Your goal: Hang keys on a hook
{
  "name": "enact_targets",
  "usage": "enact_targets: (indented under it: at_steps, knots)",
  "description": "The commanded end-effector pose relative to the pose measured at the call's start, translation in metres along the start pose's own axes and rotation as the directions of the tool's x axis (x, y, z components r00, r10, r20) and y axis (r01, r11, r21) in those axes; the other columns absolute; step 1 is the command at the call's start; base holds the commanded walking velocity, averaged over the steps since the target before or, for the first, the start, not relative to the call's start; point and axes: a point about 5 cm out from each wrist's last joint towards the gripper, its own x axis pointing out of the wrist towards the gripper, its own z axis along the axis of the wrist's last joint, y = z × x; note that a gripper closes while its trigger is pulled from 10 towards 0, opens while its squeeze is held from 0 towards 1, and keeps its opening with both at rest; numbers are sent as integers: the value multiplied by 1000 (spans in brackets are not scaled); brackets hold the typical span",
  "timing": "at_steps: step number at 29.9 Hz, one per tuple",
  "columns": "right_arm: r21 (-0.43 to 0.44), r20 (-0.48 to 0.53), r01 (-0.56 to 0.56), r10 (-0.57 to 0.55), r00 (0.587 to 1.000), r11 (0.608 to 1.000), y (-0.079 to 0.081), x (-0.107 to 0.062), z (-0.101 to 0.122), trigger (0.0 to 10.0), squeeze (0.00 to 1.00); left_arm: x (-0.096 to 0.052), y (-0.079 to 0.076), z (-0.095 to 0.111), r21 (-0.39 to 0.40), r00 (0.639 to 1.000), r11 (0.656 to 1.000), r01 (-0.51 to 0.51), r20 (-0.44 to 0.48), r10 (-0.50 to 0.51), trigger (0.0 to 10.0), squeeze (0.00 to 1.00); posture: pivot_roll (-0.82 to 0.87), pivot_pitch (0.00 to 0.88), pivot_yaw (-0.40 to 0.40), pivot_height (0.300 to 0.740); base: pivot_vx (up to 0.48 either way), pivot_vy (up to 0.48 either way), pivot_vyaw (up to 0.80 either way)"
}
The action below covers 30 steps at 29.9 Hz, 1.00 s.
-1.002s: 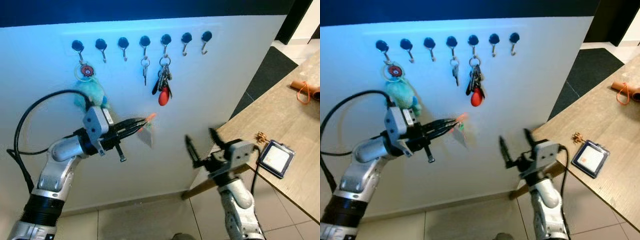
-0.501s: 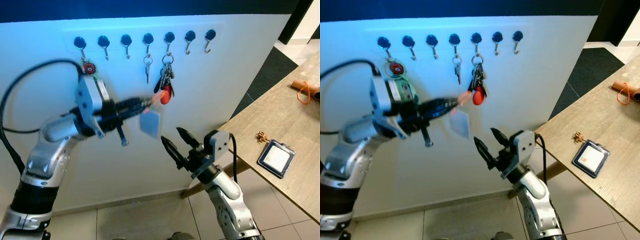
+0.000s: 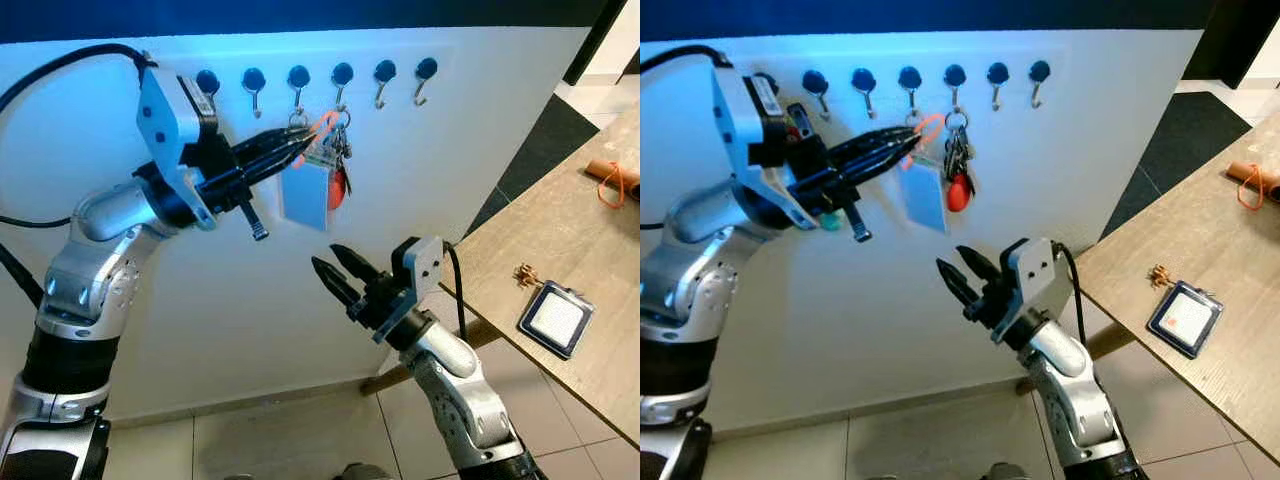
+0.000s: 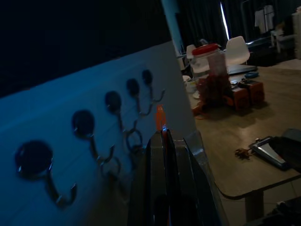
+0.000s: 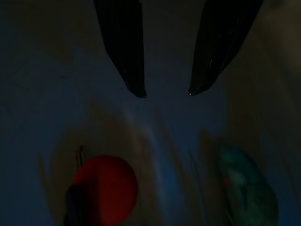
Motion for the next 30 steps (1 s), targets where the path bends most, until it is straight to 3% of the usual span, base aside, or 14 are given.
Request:
enact_targets:
  at_steps: [1, 13, 30]
  knots:
    - [0, -5, -5, 5, 1000, 1000, 2, 1, 2, 10000, 0, 2, 5, 0, -31, 999, 999, -26, 22, 27, 10000, 0, 31, 49, -35, 740, 0, 0, 0]
    - [5, 29, -35, 35, 999, 999, 10, 11, 19, 10000, 0, 2, 26, -5, -83, 983, 983, -165, 66, 171, 10000, 0, 25, 47, -35, 740, 0, 0, 0]
    - [16, -1, -65, 65, 998, 998, 15, 10, 18, 10000, 0, -21, 25, -16, -160, 984, 975, -154, 68, 167, 10000, 0, 26, 52, -42, 740, 0, 0, 0]
